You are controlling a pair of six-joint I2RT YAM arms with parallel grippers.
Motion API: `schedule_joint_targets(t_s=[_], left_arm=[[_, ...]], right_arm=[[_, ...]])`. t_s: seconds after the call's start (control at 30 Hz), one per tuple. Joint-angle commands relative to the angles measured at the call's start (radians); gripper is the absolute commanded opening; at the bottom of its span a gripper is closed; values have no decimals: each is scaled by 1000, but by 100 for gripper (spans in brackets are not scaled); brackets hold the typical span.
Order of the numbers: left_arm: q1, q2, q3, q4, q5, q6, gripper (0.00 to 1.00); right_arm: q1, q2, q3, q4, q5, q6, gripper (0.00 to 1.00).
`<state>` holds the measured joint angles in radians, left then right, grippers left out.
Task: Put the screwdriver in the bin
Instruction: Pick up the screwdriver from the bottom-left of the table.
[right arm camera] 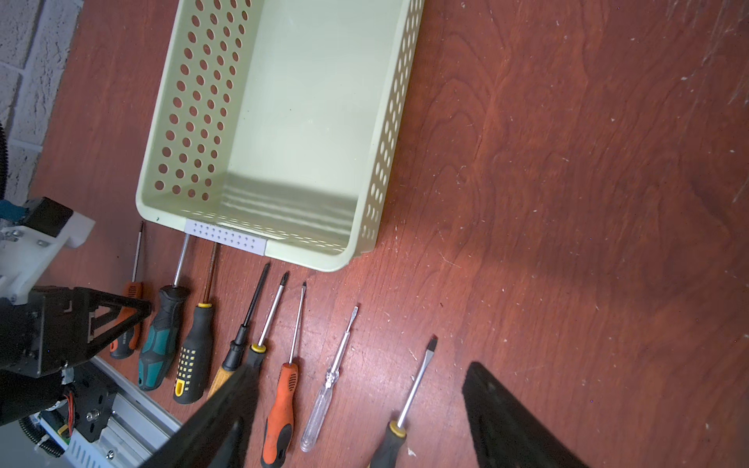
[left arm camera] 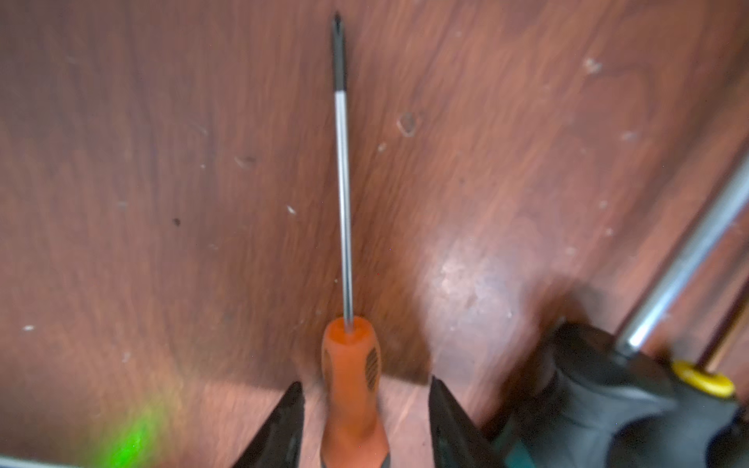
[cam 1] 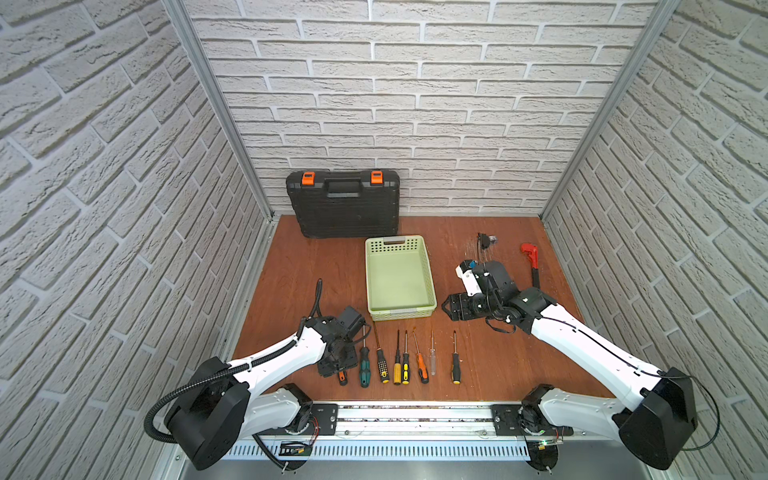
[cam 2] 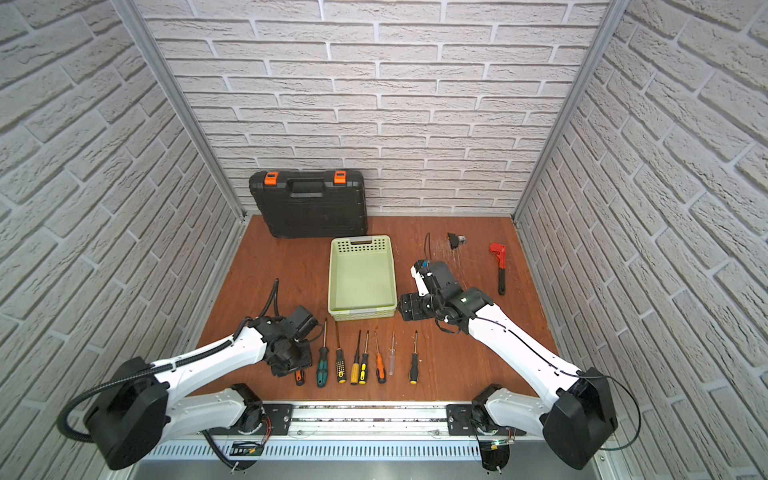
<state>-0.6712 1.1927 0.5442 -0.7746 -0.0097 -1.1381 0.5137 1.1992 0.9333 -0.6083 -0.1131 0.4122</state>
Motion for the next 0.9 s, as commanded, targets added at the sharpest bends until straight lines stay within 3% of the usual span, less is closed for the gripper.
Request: schedule_joint_targets(t_s=[0.0, 0.1, 0.27, 0.47, 0.7, 0.87], left_arm=[[10, 28, -19, 51, 15, -14, 49], [9, 46, -26, 67, 20, -19, 40], [10, 56, -35, 61, 22, -31, 15], [13, 12, 48, -30, -13, 15, 4], [117, -7, 392, -192, 16, 274, 3], [163, 175, 739, -238, 89, 461, 3]], right_arm=[[6, 18, 25, 57, -43, 18, 79], [6, 26, 33, 55, -50, 15, 78], [6, 35, 48, 39, -46, 1, 78], [6, 32, 54, 39, -45, 0, 77], [6, 4, 34, 61, -21, 2, 75], [5, 43, 73, 98, -33, 9, 73]])
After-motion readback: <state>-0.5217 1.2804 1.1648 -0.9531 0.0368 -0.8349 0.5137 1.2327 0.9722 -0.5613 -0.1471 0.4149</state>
